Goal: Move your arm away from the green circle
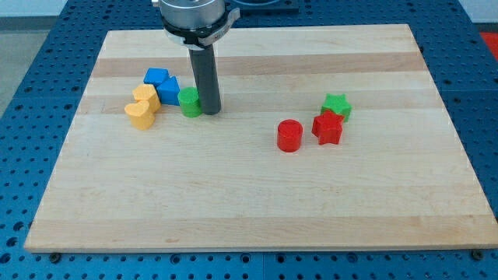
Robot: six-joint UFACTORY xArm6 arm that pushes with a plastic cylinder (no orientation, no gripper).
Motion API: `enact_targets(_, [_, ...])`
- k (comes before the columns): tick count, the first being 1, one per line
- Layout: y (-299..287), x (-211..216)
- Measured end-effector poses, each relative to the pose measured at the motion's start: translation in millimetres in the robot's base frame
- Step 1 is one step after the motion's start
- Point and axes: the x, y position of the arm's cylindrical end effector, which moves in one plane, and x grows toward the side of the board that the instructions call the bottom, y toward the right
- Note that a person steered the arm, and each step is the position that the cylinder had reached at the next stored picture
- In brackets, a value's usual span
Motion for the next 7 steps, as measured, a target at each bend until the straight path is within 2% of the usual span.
enact_targets(7, [10.7, 15.7])
